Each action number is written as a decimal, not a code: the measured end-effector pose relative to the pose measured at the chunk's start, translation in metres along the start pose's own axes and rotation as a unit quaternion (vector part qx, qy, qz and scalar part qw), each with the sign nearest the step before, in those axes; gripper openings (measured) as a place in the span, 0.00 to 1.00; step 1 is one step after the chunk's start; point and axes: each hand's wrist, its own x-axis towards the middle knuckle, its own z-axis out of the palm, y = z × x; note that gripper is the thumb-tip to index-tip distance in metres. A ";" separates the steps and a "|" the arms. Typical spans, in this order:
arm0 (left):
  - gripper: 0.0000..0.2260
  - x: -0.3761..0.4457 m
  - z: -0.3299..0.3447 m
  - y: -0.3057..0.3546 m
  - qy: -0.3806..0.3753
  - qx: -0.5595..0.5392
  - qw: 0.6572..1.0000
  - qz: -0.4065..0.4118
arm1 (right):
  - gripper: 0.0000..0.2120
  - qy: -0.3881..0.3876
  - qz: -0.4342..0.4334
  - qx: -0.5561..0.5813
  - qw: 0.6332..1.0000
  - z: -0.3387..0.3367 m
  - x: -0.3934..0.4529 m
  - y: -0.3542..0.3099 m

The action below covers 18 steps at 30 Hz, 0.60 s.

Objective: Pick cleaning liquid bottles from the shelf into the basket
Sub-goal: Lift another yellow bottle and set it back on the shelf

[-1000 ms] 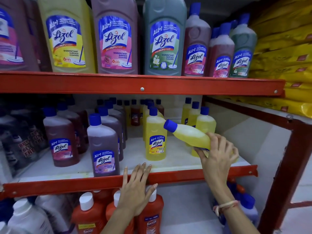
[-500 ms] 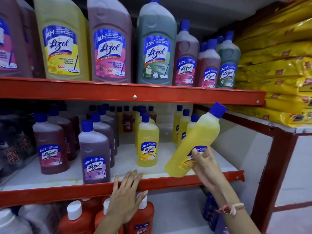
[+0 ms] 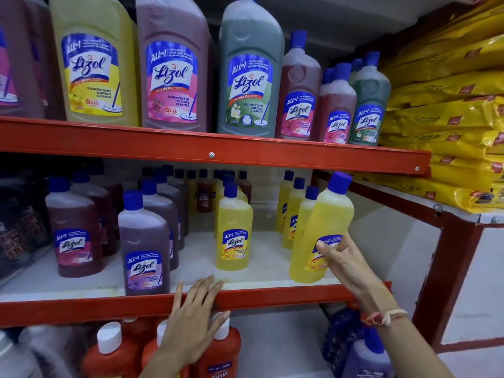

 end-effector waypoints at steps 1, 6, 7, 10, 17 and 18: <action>0.27 0.000 0.000 0.000 0.002 0.002 1.000 0.001 | 0.47 0.007 0.006 -0.011 1.000 -0.006 0.004 0.002; 0.26 -0.001 0.004 0.000 0.013 0.005 1.000 0.004 | 0.40 0.038 0.044 -0.064 0.996 -0.033 0.018 0.016; 0.26 -0.001 0.004 0.000 0.016 0.007 1.000 0.004 | 0.37 0.040 0.050 -0.071 0.995 -0.037 0.019 0.019; 0.26 0.000 0.006 0.000 0.023 0.006 1.000 0.002 | 0.33 0.042 0.063 -0.095 0.993 -0.047 0.022 0.027; 0.25 -0.001 0.007 0.002 0.026 0.009 1.000 0.001 | 0.29 0.055 0.071 -0.117 0.989 -0.048 0.019 0.043; 0.25 -0.001 0.006 0.002 0.026 0.010 1.000 0.000 | 0.31 0.059 0.074 -0.124 0.988 -0.048 0.019 0.045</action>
